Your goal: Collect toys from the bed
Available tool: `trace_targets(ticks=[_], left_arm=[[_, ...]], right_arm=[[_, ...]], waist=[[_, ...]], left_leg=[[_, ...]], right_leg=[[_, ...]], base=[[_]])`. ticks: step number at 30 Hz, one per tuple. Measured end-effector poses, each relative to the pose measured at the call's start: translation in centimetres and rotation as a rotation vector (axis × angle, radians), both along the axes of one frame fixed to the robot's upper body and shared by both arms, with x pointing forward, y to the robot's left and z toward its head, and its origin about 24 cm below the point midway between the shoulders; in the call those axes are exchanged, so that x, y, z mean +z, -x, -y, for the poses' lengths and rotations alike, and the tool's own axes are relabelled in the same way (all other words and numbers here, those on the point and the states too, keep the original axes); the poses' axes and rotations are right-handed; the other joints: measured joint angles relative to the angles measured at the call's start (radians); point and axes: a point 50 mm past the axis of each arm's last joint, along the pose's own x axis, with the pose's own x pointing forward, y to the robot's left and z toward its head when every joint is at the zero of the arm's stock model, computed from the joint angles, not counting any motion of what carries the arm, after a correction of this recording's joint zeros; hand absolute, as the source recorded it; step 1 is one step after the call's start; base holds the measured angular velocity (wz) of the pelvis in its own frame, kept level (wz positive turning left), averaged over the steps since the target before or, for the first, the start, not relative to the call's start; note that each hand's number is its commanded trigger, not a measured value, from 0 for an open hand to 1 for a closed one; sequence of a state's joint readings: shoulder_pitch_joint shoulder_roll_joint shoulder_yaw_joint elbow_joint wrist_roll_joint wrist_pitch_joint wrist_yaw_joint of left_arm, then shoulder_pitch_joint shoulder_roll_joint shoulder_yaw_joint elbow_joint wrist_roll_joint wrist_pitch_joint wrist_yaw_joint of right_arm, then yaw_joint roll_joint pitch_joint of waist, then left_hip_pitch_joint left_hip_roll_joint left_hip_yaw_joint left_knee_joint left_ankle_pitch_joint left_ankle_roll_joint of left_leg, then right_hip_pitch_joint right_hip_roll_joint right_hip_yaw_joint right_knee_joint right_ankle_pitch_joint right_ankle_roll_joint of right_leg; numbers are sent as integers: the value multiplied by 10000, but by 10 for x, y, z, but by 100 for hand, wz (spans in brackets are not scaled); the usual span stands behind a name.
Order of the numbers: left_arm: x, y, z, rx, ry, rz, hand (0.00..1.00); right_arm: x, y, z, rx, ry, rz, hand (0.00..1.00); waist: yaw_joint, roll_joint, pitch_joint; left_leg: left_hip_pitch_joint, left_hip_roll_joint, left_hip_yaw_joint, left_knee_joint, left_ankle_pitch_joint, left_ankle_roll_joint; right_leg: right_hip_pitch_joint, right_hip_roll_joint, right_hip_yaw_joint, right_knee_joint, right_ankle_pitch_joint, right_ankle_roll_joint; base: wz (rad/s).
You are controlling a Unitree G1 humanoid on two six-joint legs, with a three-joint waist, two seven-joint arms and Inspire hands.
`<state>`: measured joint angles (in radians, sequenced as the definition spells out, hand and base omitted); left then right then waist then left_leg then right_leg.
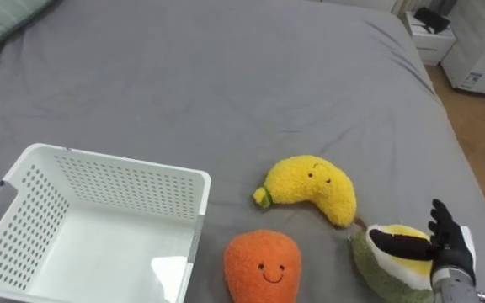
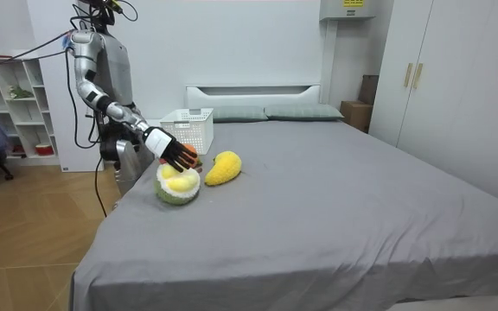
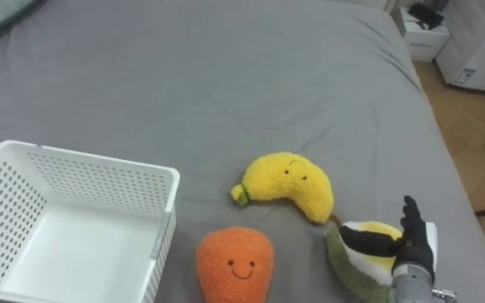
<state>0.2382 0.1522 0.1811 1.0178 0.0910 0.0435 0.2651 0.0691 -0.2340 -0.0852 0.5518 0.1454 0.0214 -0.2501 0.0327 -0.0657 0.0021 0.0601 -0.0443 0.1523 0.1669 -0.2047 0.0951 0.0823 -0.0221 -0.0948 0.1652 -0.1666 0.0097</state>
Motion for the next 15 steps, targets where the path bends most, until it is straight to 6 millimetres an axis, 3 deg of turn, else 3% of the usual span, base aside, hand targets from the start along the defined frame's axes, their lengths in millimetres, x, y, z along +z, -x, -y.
trace_targets(ticks=[9,15], left_arm=[[2,0,-1,-42,-101,161,0],[3,3,-2,-5,-189,168,0]], right_arm=[[-15,11,-1,482,224,-1009,0],[-23,18,0,1185,757,-1711,0]], waist=[[-30,-32,-1],[-103,-94,-51]], left_leg=[[-56,-21,-116,34,0,2],[-40,-23,-220,191,0,3]], right_leg=[[38,-27,-160,17,0,0],[66,-53,-453,7,0,0]], base=[[3],[6]])
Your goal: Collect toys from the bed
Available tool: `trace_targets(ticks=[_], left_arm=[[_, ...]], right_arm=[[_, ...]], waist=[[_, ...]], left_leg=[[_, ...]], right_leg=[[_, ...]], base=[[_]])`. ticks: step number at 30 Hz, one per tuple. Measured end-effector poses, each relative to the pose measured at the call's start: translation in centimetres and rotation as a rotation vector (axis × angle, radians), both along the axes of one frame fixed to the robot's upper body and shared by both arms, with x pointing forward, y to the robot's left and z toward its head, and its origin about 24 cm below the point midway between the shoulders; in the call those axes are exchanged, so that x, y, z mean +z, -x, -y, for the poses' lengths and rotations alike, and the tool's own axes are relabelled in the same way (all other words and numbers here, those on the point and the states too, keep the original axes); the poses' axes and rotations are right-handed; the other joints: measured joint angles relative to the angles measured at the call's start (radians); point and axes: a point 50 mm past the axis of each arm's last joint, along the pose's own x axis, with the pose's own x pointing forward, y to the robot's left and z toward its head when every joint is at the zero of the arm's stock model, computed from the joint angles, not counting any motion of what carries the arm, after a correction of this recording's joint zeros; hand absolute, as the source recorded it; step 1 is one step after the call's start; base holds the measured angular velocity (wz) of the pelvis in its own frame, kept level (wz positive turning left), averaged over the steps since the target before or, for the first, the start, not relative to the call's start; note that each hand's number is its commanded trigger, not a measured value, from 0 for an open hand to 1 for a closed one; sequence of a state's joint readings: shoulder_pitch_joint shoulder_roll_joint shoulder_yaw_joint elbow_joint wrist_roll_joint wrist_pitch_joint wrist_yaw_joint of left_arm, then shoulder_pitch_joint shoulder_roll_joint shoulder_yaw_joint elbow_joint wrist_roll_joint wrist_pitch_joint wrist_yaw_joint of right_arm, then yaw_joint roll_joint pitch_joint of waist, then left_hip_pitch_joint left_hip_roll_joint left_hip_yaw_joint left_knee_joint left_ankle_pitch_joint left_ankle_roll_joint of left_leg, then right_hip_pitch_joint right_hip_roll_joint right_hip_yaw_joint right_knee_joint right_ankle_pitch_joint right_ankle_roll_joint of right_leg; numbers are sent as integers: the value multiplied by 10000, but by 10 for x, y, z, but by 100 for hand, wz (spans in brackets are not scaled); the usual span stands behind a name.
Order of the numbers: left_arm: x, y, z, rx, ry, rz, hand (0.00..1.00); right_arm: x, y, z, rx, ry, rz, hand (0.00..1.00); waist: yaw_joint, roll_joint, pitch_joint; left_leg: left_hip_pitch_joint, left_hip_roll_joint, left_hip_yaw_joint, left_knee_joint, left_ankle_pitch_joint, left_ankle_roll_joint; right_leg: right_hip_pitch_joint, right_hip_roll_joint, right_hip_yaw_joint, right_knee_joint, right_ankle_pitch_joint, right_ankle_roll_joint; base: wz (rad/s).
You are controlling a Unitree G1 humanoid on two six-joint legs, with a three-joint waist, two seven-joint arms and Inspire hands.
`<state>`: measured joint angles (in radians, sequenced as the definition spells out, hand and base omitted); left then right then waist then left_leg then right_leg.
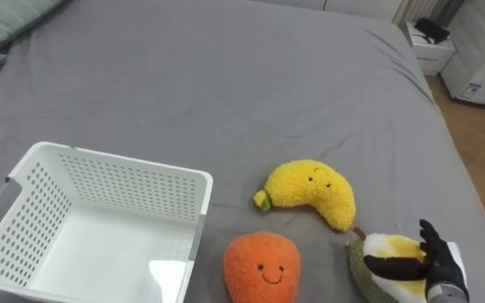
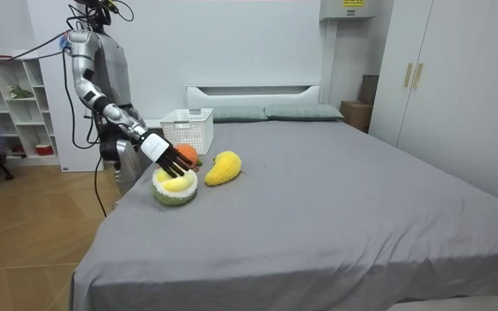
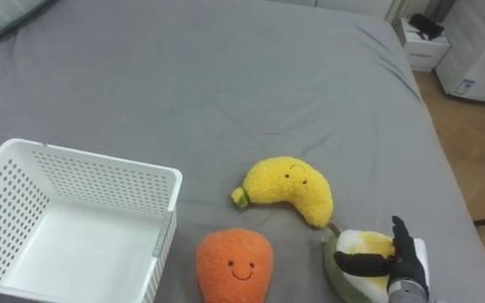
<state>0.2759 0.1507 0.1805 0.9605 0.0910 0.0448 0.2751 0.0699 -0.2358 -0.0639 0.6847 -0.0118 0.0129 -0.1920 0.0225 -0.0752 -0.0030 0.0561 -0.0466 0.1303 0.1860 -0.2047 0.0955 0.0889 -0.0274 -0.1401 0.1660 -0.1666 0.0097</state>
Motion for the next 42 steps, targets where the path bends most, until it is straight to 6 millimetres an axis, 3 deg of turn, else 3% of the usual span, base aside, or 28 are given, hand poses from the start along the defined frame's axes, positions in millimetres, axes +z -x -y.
trace_targets(ticks=[8,10,11,12,14,19,29,42], left_arm=[[0,12,-2,247,-43,-260,0],[0,14,-3,347,-43,-368,0],[0,14,-3,365,-38,-398,0],[0,14,-3,375,-35,-424,0],[0,14,-3,369,-34,-409,0],[0,11,-4,338,-47,-373,0],[0,-4,-1,107,6,-94,0],[-3,2,0,138,73,-365,0]], right_arm=[[-15,27,14,753,709,-1720,0],[-17,31,19,805,762,-2027,44],[-17,31,19,810,768,-2044,53],[-17,32,20,839,781,-2102,72],[-19,35,21,848,815,-2274,100],[-18,32,22,890,908,-2198,100],[-23,35,15,1415,1022,-2657,100],[-22,30,15,1541,1143,-2611,100]], waist=[[89,-53,-33],[97,-82,-45],[98,-85,-44],[96,-91,-44],[96,-106,-35],[110,-202,3],[136,-191,19],[156,-121,25]], left_leg=[[83,-8,1,-106,3,3],[87,-7,2,-106,14,3],[87,-7,2,-106,15,4],[95,-7,2,-105,16,4],[131,-7,-8,-106,16,5],[159,-14,-98,-105,8,-4],[89,-17,-116,-110,9,-4],[109,-22,-137,-119,10,-4]], right_leg=[[165,-9,6,4,0,0],[175,-8,1,2,0,0],[176,-9,0,2,0,0],[183,-9,-1,2,0,0],[230,-8,-4,-4,0,0],[314,5,-59,-150,22,0],[278,14,-48,-163,25,-3],[282,18,3,-166,25,-3]], base=[[0],[0],[0],[0],[2],[2],[0],[0]])
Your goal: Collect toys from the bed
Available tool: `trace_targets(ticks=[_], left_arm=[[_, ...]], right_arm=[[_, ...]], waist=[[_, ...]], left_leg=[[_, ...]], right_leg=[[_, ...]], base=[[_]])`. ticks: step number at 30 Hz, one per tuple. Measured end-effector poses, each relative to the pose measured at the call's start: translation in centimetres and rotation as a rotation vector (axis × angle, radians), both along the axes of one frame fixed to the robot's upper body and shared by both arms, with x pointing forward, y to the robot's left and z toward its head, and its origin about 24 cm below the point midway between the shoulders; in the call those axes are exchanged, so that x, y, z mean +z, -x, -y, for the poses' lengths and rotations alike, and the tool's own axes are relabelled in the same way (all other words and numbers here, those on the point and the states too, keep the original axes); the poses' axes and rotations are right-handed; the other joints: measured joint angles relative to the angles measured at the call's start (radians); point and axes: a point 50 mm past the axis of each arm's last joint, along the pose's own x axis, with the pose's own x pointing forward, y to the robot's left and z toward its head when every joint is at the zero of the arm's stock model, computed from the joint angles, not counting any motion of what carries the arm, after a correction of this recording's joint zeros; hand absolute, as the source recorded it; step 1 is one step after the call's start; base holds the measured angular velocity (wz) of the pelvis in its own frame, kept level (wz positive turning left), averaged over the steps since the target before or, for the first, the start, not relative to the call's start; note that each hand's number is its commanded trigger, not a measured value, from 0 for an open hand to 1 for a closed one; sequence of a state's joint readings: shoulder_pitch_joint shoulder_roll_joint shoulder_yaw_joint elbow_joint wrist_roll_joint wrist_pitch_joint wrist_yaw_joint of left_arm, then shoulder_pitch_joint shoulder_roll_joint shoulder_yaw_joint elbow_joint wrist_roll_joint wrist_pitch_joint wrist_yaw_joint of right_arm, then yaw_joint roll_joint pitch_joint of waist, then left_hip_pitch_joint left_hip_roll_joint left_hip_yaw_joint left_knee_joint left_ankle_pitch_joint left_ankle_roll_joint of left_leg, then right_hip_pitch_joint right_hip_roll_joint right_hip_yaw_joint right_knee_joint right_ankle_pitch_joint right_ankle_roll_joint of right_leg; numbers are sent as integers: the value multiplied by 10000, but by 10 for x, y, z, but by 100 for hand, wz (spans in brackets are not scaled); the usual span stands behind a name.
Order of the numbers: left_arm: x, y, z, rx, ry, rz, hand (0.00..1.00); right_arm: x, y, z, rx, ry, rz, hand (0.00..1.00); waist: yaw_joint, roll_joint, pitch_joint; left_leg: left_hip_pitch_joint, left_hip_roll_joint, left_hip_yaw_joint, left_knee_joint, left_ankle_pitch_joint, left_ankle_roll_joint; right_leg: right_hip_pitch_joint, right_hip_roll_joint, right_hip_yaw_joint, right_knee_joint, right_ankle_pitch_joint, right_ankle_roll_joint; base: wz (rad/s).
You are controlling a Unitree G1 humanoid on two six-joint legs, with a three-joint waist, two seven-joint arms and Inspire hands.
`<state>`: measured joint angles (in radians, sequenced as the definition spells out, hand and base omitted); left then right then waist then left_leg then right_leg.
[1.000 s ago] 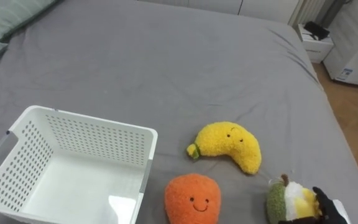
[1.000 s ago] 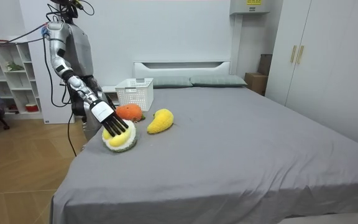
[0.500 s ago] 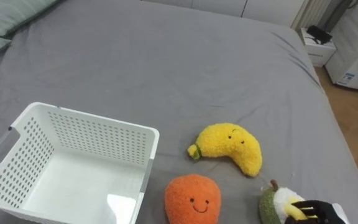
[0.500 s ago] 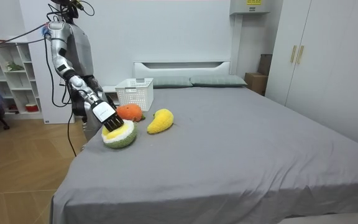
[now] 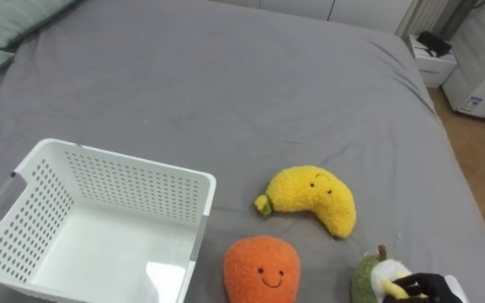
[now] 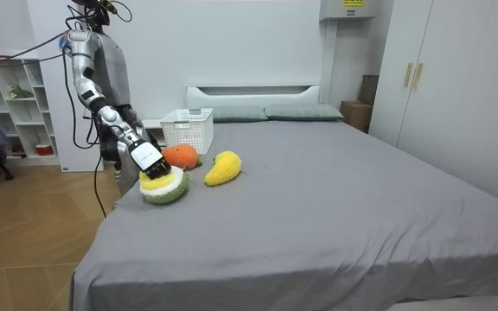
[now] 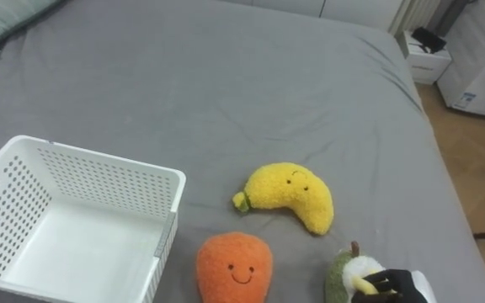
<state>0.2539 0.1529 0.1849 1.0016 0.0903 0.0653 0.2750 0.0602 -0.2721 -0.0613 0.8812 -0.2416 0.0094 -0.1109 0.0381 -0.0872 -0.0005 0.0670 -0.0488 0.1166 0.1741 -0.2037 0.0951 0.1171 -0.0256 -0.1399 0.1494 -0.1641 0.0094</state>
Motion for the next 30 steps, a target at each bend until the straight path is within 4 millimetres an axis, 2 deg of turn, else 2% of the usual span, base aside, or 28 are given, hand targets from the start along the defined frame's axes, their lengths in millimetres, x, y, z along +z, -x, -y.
trace_targets(ticks=[8,10,12,14,16,20,22,24,25,27,30], left_arm=[[2,-9,-1,-78,-40,327,0],[3,-13,-1,-125,-79,476,0],[3,-13,-1,-117,-60,441,0],[3,-13,-1,-109,-50,447,0],[3,-13,-1,-98,-52,459,0],[3,-14,-2,-63,-67,513,0],[3,-13,-1,-66,-47,493,0],[3,-12,-1,-49,-42,446,0],[3,-11,-1,-41,-42,422,0],[2,-8,-1,-29,-48,362,0],[3,-9,-1,-22,-73,381,0]], right_arm=[[5,-7,0,-180,37,420,100],[14,-16,-1,-123,94,833,100],[23,-27,-4,94,115,1413,100],[31,-35,-7,316,74,1855,100],[50,-50,-13,749,33,2876,100],[85,-71,-24,1342,-66,4624,100],[103,-80,-30,1681,-127,5403,100],[111,-84,-33,1867,-186,5736,100],[118,-86,-34,1995,-193,5991,100],[129,-90,-36,2154,-166,6428,100],[153,-95,-37,2272,-6,7318,100]], waist=[[-26,71,-6],[-36,34,-35],[-49,81,2],[-92,77,-1],[-111,135,41],[-157,150,30],[-160,44,6],[-146,-55,-6],[-121,-108,8],[-133,-158,-20],[-115,-168,-20]], left_leg=[[-40,2,50,-43,0,0],[-65,1,64,-41,2,4],[-66,1,108,8,5,6],[-43,2,111,12,6,6],[-56,2,118,-1,12,13],[-68,11,110,-87,21,2],[-79,13,120,-104,31,-5],[-70,12,147,-102,49,-1],[-97,11,165,-107,49,0],[-216,3,168,-104,53,9],[-219,-1,162,-112,52,11]], right_leg=[[-122,-13,-91,12,3,4],[-150,-30,-142,35,3,4],[-171,-61,-139,30,3,5],[-165,-69,-142,26,3,5],[-172,-75,-148,21,3,6],[-206,-79,-159,21,3,6],[-194,-72,-130,20,3,5],[-220,-66,-97,25,3,5],[-254,-49,-61,30,3,6],[-321,-35,-17,33,3,6],[-323,-35,-68,35,6,10]], base=[[-1],[-4],[-3],[0],[0],[0],[0],[-3],[-5],[-2],[0]])
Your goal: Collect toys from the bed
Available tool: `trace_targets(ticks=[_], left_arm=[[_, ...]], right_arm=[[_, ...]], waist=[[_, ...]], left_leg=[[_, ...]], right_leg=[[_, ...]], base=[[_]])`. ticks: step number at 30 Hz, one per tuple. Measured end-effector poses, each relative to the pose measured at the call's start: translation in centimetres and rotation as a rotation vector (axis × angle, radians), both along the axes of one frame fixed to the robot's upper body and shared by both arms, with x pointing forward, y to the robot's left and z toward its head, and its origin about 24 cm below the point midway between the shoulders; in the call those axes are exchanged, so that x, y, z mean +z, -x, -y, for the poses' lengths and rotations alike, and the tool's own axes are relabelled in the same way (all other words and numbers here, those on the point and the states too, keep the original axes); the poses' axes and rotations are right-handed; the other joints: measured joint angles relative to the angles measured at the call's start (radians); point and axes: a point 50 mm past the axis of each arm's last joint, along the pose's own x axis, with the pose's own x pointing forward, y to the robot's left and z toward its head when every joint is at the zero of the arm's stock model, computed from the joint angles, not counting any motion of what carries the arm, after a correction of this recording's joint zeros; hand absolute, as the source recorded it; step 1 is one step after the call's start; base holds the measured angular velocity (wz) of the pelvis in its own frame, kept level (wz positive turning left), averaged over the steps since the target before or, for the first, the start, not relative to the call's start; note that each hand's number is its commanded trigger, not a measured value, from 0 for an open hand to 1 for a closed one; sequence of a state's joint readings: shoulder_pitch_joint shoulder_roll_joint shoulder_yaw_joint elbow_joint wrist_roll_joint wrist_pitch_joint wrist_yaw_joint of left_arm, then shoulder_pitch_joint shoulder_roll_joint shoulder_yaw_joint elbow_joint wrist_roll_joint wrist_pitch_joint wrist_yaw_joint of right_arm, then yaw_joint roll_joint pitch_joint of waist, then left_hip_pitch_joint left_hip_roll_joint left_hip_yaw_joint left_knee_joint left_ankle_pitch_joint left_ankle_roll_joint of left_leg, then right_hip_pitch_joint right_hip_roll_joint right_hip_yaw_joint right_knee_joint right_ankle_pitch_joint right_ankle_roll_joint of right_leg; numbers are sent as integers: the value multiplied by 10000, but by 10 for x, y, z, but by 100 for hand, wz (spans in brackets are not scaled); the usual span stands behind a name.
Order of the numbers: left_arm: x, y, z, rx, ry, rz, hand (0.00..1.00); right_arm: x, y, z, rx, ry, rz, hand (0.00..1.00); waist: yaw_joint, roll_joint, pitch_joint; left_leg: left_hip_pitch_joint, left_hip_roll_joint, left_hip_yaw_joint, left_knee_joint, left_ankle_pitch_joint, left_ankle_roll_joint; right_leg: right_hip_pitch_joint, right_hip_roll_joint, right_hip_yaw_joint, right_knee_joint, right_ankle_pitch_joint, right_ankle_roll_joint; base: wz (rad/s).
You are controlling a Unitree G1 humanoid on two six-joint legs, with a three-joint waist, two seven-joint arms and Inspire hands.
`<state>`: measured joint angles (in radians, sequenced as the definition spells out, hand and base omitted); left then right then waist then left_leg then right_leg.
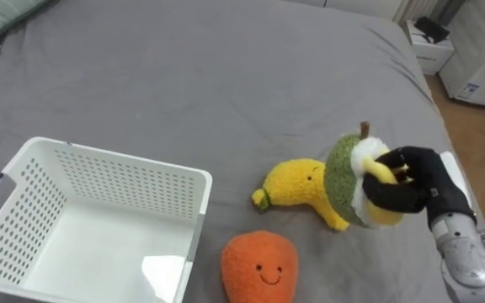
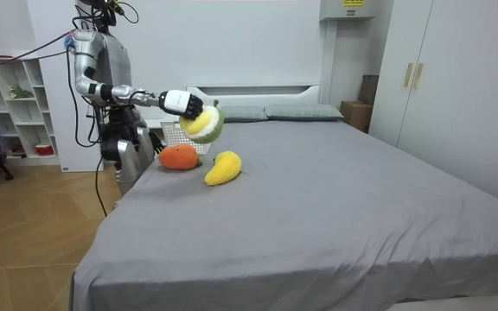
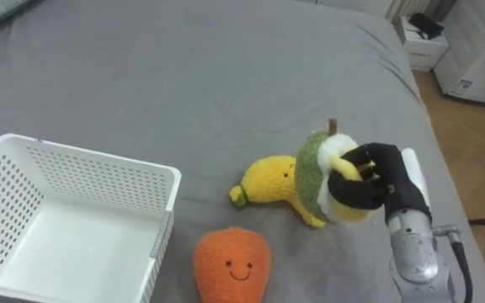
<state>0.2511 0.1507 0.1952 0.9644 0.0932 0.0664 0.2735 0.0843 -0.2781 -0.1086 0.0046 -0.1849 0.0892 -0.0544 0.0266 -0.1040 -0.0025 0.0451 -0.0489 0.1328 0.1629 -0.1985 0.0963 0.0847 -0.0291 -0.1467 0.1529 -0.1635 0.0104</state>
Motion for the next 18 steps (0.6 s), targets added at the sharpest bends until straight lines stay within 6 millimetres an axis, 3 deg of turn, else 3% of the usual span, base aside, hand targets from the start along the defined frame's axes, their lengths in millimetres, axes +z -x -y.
trace_targets(ticks=[3,8,15,18], left_arm=[[0,-1,0,-45,1,6,0],[-1,-2,3,-107,35,-2,0],[0,-7,3,-550,-87,-130,0],[0,-8,3,-575,-92,-126,0]], right_arm=[[17,-8,-4,210,24,715,100],[27,-10,-12,664,-302,1010,100],[49,-24,-22,1278,-394,1632,100],[56,-31,-30,1626,-417,1883,100]], waist=[[20,25,16],[130,64,34],[368,112,28],[563,106,21]], left_leg=[[-10,4,-2,12,0,-1],[-15,0,-17,16,0,-1],[-141,-13,-236,84,2,-1],[-152,-18,-268,116,10,-2]], right_leg=[[-5,-5,-2,0,0,0],[4,-5,-57,0,1,1],[-2,-39,-554,-6,2,1],[-3,-46,-569,-18,2,1]], base=[[0],[1],[8],[5]])
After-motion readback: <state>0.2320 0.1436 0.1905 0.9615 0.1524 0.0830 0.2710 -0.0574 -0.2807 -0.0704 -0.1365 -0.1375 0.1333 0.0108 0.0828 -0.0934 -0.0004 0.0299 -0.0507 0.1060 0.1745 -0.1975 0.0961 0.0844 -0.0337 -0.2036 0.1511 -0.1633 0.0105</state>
